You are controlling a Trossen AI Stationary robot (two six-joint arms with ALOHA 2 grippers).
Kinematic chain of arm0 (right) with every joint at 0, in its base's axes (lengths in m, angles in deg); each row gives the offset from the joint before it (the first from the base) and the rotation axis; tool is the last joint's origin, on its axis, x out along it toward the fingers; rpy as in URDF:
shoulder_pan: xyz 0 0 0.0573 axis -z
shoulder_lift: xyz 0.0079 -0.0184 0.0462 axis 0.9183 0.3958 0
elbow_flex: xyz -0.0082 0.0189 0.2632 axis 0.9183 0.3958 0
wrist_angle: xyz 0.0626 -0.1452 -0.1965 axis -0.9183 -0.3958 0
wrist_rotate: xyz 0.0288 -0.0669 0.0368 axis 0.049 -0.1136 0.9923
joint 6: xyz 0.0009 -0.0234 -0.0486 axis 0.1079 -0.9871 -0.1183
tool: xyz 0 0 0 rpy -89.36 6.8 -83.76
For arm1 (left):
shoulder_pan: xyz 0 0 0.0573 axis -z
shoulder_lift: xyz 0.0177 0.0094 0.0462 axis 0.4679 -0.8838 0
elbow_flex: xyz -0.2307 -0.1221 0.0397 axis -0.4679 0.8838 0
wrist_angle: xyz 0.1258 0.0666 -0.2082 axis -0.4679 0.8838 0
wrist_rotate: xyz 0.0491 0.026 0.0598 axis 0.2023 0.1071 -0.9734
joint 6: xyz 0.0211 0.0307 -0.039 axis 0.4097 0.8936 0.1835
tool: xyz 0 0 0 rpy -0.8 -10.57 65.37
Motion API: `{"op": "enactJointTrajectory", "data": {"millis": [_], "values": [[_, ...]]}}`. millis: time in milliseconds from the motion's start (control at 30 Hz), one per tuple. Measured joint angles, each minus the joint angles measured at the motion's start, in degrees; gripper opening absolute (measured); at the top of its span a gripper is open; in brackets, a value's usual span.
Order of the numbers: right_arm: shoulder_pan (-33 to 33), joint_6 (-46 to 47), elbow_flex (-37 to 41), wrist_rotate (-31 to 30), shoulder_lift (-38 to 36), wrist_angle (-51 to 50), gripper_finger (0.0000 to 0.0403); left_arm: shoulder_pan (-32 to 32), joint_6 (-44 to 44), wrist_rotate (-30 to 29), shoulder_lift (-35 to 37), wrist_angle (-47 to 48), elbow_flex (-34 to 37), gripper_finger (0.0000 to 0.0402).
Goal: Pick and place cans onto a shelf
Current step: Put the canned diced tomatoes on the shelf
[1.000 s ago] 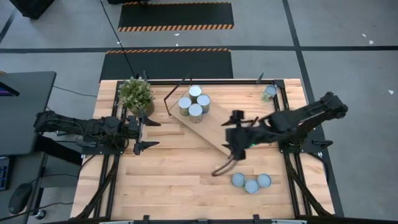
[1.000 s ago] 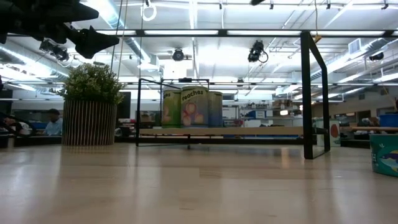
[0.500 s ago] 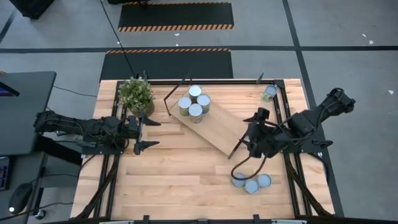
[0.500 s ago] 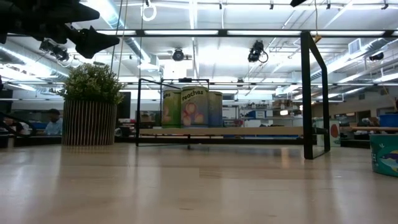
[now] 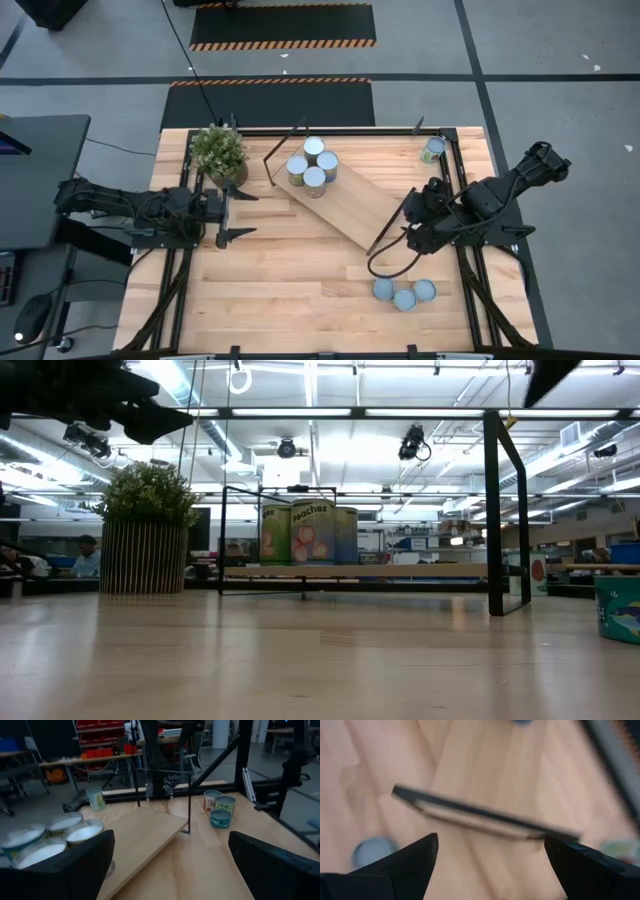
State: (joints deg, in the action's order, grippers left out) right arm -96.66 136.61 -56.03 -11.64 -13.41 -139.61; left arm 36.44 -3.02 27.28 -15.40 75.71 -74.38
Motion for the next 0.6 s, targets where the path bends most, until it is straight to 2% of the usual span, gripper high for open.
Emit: {"op": "enactJointTrajectory", "data": {"millis": [167,267,433,600], "values": [[-0.7,8.1,0.0,10.5,0.0,-0.8,0.0373,0.0,6.5,0.0,0.0,-1.1,0.0,0.0398],[-2.5,13.0,0.0,13.9,1.4,-0.8,0.0373,0.0,12.3,-0.1,0.0,-4.9,0.0,0.0398],[-6.1,17.7,0.0,20.4,8.5,-0.3,0.0373,0.0,17.9,0.0,0.0,-11.2,0.0,0.0398],[-9.9,17.3,0.0,28.3,18.0,2.5,0.0373,0.0,23.1,0.0,0.0,-15.7,0.0,0.0398]]}}
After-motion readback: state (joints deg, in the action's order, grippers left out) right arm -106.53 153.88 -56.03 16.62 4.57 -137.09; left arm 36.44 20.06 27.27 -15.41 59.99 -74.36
